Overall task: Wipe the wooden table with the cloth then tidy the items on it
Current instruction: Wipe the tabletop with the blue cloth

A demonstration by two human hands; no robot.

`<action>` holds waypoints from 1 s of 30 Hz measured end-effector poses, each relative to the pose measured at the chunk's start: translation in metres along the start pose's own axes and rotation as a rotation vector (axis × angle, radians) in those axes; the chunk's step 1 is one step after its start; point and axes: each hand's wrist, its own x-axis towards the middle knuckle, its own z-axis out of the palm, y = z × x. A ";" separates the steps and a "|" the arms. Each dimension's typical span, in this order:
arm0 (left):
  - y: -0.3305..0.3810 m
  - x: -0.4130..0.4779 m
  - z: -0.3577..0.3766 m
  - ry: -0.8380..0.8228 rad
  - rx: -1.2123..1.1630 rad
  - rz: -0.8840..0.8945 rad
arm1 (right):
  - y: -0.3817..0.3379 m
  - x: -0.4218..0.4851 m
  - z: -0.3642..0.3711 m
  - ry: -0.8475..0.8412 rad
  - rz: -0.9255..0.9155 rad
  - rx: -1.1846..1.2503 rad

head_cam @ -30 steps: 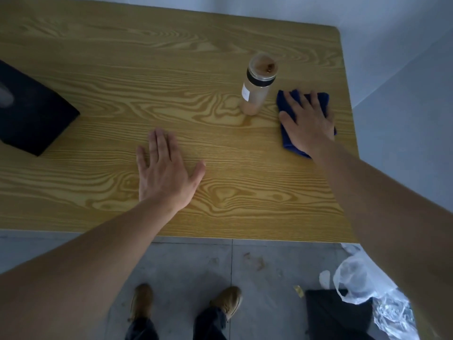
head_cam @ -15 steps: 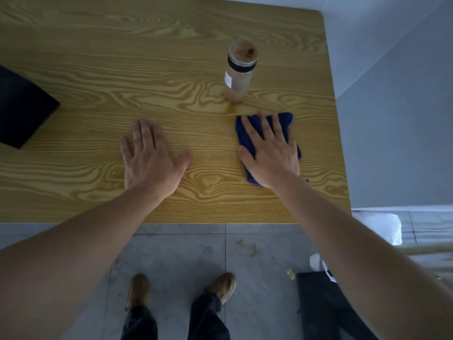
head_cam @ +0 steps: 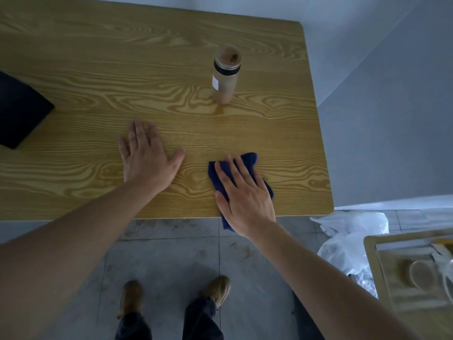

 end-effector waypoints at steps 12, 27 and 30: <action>0.073 -0.024 0.028 -0.005 0.101 0.172 | 0.042 -0.080 -0.013 0.085 -0.044 0.605; 0.075 -0.021 0.032 0.004 0.119 0.169 | 0.190 0.142 -0.083 0.109 0.164 0.099; 0.075 -0.020 0.033 0.002 0.136 0.167 | 0.202 0.166 -0.080 0.009 0.198 0.067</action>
